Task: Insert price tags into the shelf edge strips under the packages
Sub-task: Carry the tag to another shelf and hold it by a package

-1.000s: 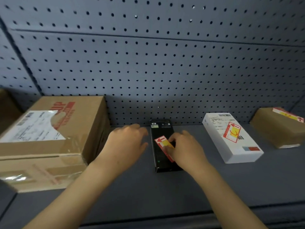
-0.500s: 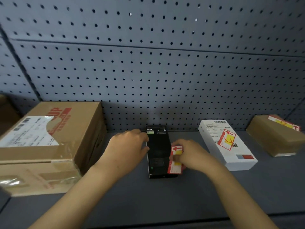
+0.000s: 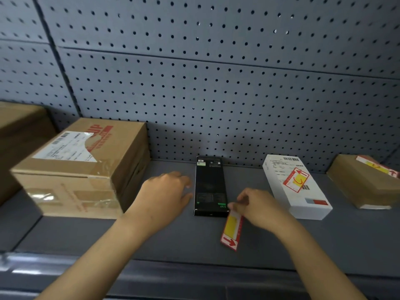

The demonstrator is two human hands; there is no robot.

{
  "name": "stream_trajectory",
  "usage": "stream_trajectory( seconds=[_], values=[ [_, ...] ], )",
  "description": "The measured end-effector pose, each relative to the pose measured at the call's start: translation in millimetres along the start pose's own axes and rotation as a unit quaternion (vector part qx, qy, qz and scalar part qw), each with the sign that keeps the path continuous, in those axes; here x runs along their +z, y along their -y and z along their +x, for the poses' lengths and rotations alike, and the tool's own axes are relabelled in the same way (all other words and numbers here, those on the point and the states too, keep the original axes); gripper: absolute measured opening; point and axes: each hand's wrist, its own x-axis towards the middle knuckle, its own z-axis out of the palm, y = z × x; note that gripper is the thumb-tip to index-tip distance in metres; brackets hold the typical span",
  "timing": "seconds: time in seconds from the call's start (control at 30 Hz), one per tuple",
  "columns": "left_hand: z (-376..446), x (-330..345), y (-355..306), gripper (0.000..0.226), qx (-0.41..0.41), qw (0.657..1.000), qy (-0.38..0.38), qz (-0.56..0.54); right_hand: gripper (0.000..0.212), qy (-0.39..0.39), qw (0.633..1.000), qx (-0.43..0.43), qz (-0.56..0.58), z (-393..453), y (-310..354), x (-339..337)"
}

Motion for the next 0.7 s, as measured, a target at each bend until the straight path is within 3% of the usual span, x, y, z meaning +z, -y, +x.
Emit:
stream_trajectory(
  seconds=[0.23,0.4,0.6,0.7],
  values=[
    [-8.8,-2.1,-12.0,0.027,-0.009,1.0,-0.007,-0.004,0.06,0.065,0.998,-0.02,0.001,-11.8,6.2,15.4],
    [-15.8,-3.6,-15.8,0.027,-0.013,1.0,-0.003,-0.014,0.087,0.11,0.99,0.003,-0.083,-14.8,-0.9,3.3],
    [-20.9,-4.1,-19.7,0.029,-0.02,1.0,0.002,-0.011,0.086,0.127,0.99,0.028,-0.047,-9.8,-1.3,2.7],
    [-24.9,-5.2,-21.7,0.028,-0.027,0.999,0.004,-0.016,0.068,0.098,0.994,0.036,0.013,-9.9,-4.7,1.5]
  ],
)
